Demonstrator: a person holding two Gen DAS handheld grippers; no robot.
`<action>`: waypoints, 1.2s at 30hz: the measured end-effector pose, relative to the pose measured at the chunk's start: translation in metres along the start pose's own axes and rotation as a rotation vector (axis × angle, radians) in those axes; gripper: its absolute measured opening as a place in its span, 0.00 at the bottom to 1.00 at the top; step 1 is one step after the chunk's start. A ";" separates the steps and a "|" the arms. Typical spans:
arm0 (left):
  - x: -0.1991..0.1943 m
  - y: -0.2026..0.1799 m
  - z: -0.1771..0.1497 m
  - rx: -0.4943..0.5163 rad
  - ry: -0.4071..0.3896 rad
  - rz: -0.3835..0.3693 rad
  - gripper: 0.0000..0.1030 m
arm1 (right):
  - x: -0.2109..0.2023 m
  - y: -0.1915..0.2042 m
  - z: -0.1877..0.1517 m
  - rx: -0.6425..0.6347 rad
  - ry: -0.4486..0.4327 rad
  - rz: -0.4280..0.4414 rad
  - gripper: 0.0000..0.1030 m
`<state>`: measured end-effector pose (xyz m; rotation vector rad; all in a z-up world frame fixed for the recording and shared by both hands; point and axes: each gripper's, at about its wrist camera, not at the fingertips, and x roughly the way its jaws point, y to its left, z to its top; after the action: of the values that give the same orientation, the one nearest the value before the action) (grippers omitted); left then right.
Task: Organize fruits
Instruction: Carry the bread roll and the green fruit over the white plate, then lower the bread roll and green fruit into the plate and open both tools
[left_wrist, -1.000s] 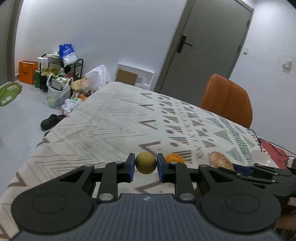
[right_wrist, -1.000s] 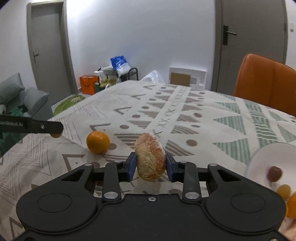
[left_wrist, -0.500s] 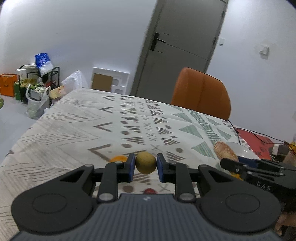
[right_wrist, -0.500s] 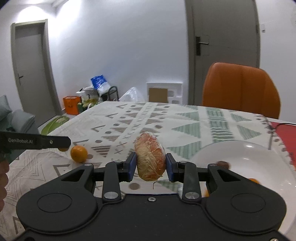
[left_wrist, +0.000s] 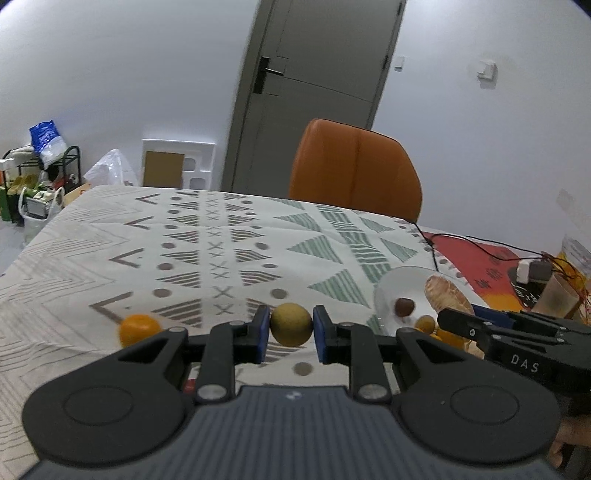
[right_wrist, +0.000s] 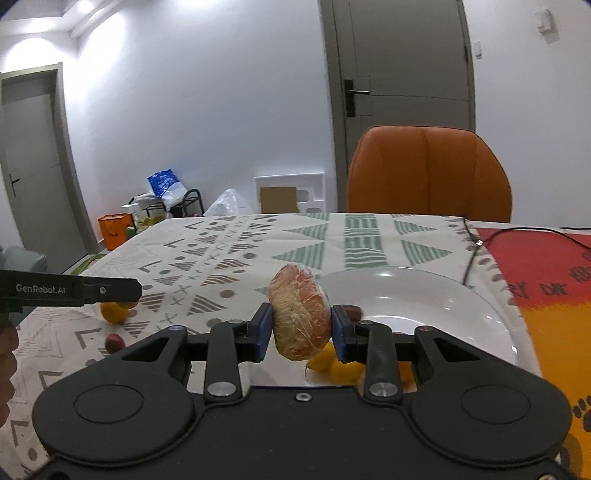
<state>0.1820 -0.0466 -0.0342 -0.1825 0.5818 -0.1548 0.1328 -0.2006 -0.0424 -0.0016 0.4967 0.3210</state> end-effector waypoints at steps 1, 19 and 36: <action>0.002 -0.003 0.000 0.004 0.001 -0.003 0.23 | -0.001 -0.003 -0.001 0.000 0.000 -0.005 0.31; 0.029 -0.049 0.001 0.069 0.033 -0.046 0.23 | -0.002 -0.056 -0.010 0.060 -0.004 -0.051 0.31; 0.046 -0.081 0.001 0.111 0.051 -0.082 0.23 | -0.008 -0.080 -0.016 0.097 -0.018 -0.124 0.39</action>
<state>0.2129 -0.1339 -0.0406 -0.0952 0.6153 -0.2717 0.1430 -0.2802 -0.0588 0.0649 0.4920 0.1754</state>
